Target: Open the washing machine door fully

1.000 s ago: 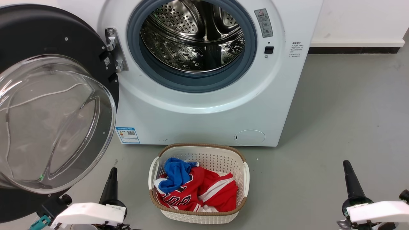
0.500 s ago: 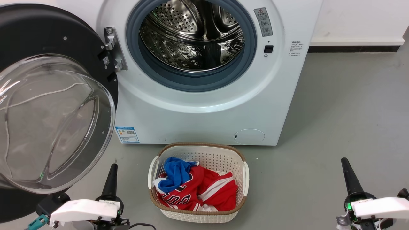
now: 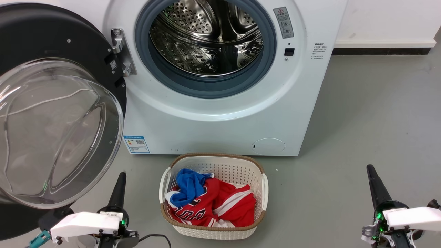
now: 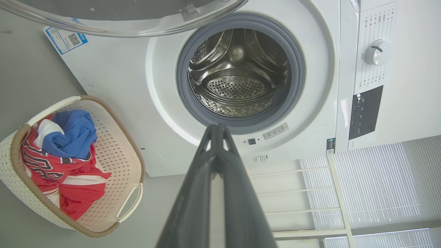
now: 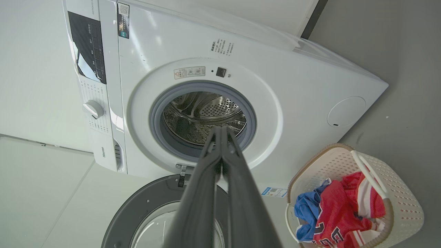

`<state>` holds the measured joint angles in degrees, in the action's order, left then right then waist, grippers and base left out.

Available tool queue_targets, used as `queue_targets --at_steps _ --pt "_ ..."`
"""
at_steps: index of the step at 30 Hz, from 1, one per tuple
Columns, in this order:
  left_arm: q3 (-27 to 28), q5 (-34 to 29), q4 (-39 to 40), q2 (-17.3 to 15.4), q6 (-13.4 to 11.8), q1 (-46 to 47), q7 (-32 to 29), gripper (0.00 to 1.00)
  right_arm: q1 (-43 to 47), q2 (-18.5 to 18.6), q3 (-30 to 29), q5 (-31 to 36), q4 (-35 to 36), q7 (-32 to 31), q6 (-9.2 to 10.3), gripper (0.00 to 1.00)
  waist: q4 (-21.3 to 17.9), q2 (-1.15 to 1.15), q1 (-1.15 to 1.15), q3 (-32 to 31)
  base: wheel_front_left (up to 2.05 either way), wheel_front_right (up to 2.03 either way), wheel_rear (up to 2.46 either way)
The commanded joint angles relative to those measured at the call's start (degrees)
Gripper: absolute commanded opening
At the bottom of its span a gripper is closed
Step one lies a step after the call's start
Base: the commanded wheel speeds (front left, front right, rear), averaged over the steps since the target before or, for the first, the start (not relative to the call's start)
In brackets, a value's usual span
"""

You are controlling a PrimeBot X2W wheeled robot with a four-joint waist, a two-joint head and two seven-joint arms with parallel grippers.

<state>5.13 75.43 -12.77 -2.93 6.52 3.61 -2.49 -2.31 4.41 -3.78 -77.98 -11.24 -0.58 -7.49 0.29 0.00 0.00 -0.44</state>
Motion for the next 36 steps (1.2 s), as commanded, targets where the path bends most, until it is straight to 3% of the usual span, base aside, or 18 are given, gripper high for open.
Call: queue_targets --at_steps 1,36 --pt "0.19 1.01 0.06 0.05 0.15 1.03 -0.43 0.0 -1.05 0.25 -0.15 -1.14 -0.04 -0.4 0.0 0.0 -0.01 0.0 0.0 0.01 0.0 0.0 0.0" --pt "1.58 17.1 -1.4 0.09 1.09 2.87 -4.27 0.0 -4.1 -0.21 -0.88 -16.09 -2.87 -4.57 0.0 0.0 -0.29 0.0 0.0 0.61 0.0 0.0 0.0"
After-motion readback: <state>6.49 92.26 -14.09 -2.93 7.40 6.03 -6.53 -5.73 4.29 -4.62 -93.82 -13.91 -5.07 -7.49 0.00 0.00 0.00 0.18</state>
